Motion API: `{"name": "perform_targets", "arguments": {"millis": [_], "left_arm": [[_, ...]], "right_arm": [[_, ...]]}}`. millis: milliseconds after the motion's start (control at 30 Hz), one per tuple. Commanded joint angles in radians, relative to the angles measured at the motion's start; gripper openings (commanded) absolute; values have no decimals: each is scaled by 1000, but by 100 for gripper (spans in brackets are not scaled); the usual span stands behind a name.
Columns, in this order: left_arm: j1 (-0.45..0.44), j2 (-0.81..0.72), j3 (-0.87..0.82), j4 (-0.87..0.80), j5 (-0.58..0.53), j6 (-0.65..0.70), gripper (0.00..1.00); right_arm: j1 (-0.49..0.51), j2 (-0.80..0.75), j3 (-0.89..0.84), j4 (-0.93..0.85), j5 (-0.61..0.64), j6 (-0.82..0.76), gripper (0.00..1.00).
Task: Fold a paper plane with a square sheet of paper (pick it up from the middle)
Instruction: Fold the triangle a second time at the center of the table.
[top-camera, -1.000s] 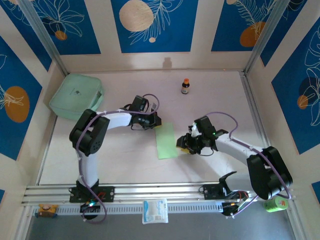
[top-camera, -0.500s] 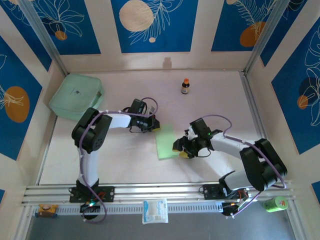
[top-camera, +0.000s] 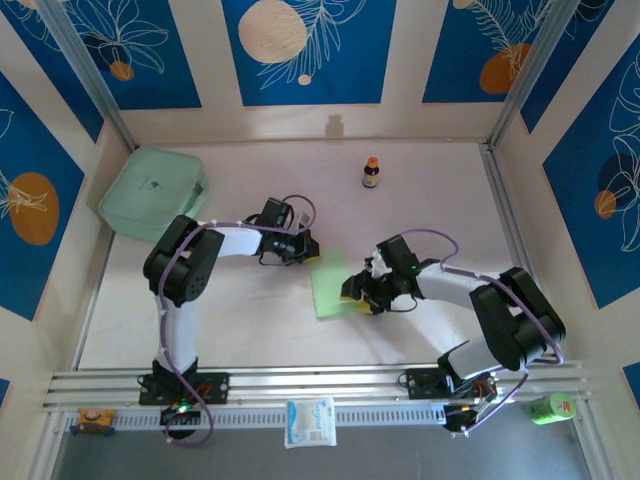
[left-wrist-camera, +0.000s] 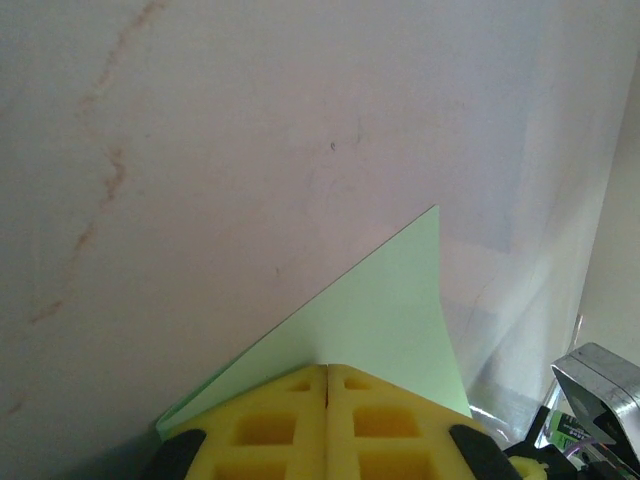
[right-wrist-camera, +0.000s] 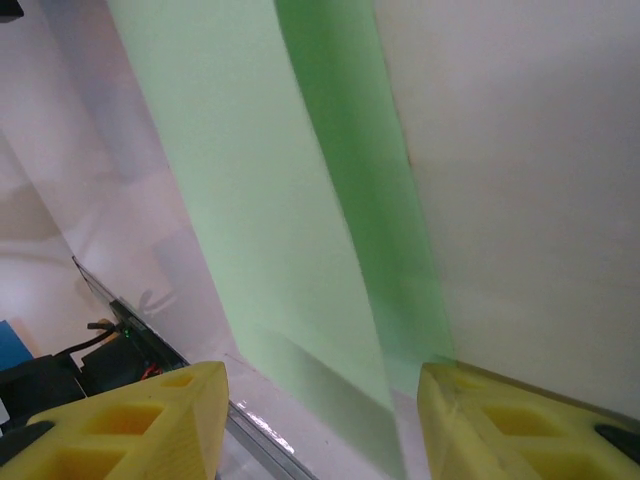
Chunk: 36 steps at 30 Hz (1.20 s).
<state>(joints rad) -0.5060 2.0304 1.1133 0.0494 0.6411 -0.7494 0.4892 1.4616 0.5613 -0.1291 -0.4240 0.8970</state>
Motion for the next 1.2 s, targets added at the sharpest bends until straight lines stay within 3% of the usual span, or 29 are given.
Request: {"name": "perform_targets", "arguments": {"millis": [0,400,800,933,1167], "left_arm": [[8,25,-23,-76,-6,29,0],[7,30,-2,-80,11,38,0],[6,-30,23,-57,39,18,0],[2,-78,33,-60,49,15,11],[-17,-215,-15,-1,46,32,34]], "right_arm": [[-13,25,28,37,-46,-1,52],[-64,106,56,129,-165,-72,48],[-103,153,61,126,-186,-116,24],[-100,160,56,147,-193,-101,12],[-85,139,36,176,-121,-31,6]]}}
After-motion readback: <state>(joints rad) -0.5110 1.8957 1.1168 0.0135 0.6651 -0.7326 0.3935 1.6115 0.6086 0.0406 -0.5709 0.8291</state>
